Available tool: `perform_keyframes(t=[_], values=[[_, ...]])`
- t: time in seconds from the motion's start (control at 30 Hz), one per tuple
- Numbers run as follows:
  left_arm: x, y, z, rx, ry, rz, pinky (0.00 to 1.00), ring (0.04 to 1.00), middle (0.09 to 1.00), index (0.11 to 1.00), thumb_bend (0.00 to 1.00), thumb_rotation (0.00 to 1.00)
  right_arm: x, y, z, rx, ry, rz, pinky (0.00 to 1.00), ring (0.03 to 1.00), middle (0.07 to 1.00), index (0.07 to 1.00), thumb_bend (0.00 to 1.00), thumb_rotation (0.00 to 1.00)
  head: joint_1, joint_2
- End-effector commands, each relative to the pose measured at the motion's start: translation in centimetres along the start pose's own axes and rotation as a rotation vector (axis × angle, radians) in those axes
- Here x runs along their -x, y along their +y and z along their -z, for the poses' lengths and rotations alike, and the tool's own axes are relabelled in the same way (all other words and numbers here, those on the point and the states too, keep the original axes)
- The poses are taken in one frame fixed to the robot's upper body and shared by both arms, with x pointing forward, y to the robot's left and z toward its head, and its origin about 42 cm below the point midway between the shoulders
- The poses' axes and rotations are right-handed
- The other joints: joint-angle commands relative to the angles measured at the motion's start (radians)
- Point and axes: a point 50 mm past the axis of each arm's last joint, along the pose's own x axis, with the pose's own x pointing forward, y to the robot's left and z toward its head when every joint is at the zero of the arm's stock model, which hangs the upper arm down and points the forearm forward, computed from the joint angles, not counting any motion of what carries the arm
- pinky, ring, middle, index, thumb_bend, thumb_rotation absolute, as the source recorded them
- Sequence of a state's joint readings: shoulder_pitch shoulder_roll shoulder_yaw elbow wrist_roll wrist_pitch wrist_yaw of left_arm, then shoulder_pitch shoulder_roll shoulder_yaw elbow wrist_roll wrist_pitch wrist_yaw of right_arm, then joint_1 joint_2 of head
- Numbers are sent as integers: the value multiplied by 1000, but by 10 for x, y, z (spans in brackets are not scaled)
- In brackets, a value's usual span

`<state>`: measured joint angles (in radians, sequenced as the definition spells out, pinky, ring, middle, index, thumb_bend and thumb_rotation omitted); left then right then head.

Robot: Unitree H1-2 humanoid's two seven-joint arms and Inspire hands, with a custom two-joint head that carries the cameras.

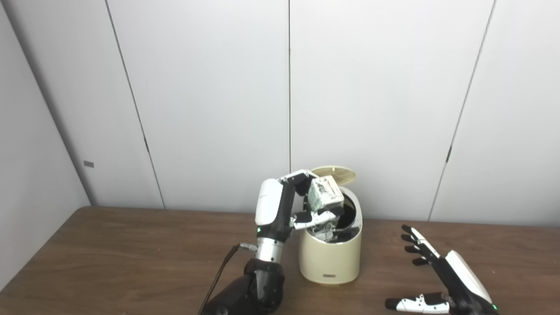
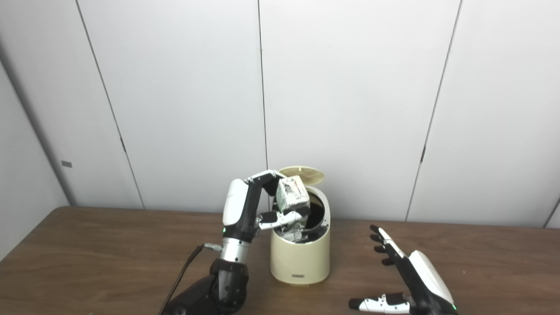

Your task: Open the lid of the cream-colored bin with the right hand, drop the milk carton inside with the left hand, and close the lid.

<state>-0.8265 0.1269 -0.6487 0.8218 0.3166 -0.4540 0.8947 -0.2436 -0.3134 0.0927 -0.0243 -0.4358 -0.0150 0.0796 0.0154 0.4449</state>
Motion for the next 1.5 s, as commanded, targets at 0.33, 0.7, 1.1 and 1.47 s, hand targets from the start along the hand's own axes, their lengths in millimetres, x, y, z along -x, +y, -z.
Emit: perform_keyframes(t=[0.33,0.7,1.1,1.47], values=[[-31,5,-8,55,-11,48,437,453,487,493,502,0,-3,-15,-9,5,-52,44,742,861,922,962,812,310,1,8],[-21,6,-5,46,-23,154,576,708,757,770,672,338,-6,-15,-9,10,-61,47,728,838,911,953,783,333,12,8],[-12,19,-13,79,-66,107,525,647,719,755,624,331,-8,-11,-4,-18,-62,51,724,826,899,947,759,332,24,7],[5,38,-23,129,-108,7,409,521,619,679,543,216,-8,-10,-7,-35,-73,53,728,832,906,929,745,244,38,8]])
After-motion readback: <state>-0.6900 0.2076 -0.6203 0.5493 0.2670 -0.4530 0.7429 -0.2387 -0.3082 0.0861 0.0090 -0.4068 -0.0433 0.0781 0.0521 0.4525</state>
